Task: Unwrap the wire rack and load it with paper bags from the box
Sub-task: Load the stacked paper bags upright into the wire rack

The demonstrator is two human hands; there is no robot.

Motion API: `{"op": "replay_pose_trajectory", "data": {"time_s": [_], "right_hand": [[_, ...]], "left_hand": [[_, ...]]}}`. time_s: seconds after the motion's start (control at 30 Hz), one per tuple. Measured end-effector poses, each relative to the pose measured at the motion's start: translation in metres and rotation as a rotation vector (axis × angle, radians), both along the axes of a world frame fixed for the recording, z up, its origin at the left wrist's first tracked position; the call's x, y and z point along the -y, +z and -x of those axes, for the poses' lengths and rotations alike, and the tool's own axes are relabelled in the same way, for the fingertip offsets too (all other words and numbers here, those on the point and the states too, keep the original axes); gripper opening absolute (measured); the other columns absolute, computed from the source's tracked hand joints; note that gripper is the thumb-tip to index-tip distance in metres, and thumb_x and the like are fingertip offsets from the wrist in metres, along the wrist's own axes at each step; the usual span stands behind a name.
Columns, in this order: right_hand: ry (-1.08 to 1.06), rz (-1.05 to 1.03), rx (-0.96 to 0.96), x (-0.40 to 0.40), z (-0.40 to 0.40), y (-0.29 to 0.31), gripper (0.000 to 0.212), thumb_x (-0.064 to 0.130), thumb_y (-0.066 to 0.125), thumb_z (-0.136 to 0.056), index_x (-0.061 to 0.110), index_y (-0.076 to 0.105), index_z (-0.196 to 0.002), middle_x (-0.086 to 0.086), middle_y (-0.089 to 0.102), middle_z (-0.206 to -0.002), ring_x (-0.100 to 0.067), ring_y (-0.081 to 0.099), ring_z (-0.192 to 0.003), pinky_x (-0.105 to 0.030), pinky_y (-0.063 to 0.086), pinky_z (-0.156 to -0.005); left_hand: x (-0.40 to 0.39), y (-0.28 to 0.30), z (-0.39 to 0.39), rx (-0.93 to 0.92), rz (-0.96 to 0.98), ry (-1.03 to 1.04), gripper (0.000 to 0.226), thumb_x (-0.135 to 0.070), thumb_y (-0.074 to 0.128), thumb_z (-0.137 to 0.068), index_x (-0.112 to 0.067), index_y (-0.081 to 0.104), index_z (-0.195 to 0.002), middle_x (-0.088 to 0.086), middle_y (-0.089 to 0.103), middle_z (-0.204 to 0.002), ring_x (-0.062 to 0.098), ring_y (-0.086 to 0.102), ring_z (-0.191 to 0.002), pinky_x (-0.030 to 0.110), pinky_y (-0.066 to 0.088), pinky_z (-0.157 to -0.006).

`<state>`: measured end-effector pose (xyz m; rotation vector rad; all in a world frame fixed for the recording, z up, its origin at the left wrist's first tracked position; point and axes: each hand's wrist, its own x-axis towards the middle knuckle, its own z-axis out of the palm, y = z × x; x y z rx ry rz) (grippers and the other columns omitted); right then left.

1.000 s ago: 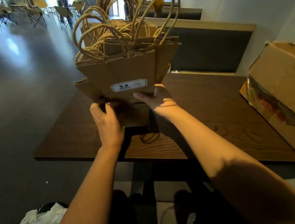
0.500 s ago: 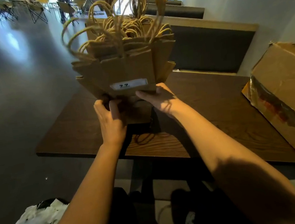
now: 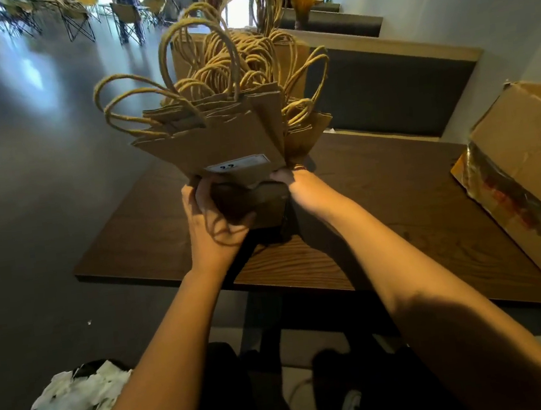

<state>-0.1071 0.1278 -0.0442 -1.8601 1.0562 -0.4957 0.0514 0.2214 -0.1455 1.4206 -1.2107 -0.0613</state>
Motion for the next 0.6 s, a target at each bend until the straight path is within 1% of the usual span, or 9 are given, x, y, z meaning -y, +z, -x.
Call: {"op": "replay_pose_trajectory", "data": {"time_s": [0.07,0.17,0.2,0.27,0.33,0.4,0.43,0.5,0.6], "right_hand": [[-0.026,-0.065,0.070,-0.001,0.002,-0.001,0.051,0.056,0.049,-0.085,0.017,0.064,-0.115,-0.012,0.064,-0.124,-0.032,0.058,-0.119,-0.053,0.041,-0.110],[-0.093,-0.195,0.233,-0.004,0.005,-0.002,0.019,0.031,0.046,-0.105,0.019,0.061,-0.108,-0.007,0.064,-0.118,-0.031,0.055,-0.124,-0.050,0.037,-0.116],[-0.106,-0.177,0.226,-0.003,0.006,-0.005,0.020,0.032,0.046,-0.105,0.019,0.059,-0.110,-0.006,0.063,-0.120,-0.031,0.054,-0.126,-0.050,0.036,-0.116],[-0.122,-0.097,0.161,-0.005,0.007,-0.008,0.045,0.050,0.049,-0.097,0.017,0.058,-0.126,-0.009,0.060,-0.131,-0.032,0.051,-0.130,-0.054,0.033,-0.117],[-0.089,-0.035,0.071,-0.006,0.008,-0.007,0.064,0.055,0.048,-0.096,0.015,0.048,-0.146,-0.011,0.047,-0.151,-0.032,0.042,-0.141,-0.049,0.028,-0.121],[-0.082,0.054,0.022,-0.014,0.009,-0.002,0.058,0.041,0.044,-0.107,0.013,0.033,-0.156,-0.010,0.035,-0.161,-0.028,0.033,-0.147,-0.040,0.027,-0.120],[-0.077,0.069,0.037,-0.012,0.011,-0.003,0.054,0.035,0.044,-0.108,0.011,0.033,-0.155,-0.011,0.038,-0.158,-0.029,0.036,-0.146,-0.039,0.031,-0.116],[-0.065,0.124,0.038,-0.009,0.015,-0.004,0.042,0.030,0.049,-0.106,0.009,0.047,-0.143,-0.014,0.054,-0.143,-0.031,0.050,-0.133,-0.039,0.042,-0.102],[-0.112,0.313,-0.017,-0.011,0.020,-0.005,0.042,0.032,0.055,-0.103,0.012,0.056,-0.139,-0.005,0.062,-0.132,-0.020,0.058,-0.121,-0.037,0.048,-0.101]], "left_hand": [[-0.006,0.012,0.004,-0.128,0.055,0.047,0.087,-0.046,0.083,-0.081,-0.030,0.026,-0.146,0.015,0.045,-0.145,0.022,0.049,-0.134,0.026,0.040,-0.116],[-0.012,0.039,0.008,-0.233,0.143,0.082,0.070,-0.027,0.079,-0.090,-0.017,0.034,-0.142,0.013,0.052,-0.139,0.013,0.056,-0.126,0.027,0.051,-0.105],[-0.013,0.047,0.006,-0.241,0.179,0.102,0.054,-0.024,0.077,-0.091,-0.017,0.043,-0.133,0.012,0.057,-0.132,0.011,0.059,-0.119,0.030,0.054,-0.100],[-0.012,0.058,-0.002,-0.211,0.214,0.150,0.031,-0.030,0.075,-0.093,-0.014,0.057,-0.113,0.009,0.063,-0.115,0.015,0.063,-0.105,0.043,0.056,-0.090],[-0.012,0.064,-0.008,-0.141,0.185,0.193,0.031,-0.038,0.072,-0.094,-0.012,0.061,-0.108,0.006,0.064,-0.108,0.018,0.065,-0.099,0.047,0.057,-0.084],[-0.011,0.067,-0.012,-0.083,0.151,0.223,0.030,-0.030,0.070,-0.092,-0.011,0.063,-0.113,0.005,0.065,-0.110,0.019,0.064,-0.101,0.048,0.057,-0.085],[-0.011,0.068,-0.012,-0.060,0.137,0.233,0.029,-0.020,0.069,-0.091,-0.010,0.063,-0.117,0.005,0.065,-0.113,0.020,0.064,-0.104,0.048,0.056,-0.086],[-0.009,0.069,-0.012,-0.016,0.118,0.248,0.036,-0.001,0.062,-0.088,-0.010,0.061,-0.123,0.007,0.065,-0.117,0.023,0.063,-0.108,0.047,0.056,-0.089],[-0.009,0.069,-0.013,0.046,0.100,0.260,0.046,0.008,0.055,-0.085,-0.008,0.059,-0.127,0.009,0.064,-0.121,0.025,0.061,-0.112,0.043,0.054,-0.092]]}}
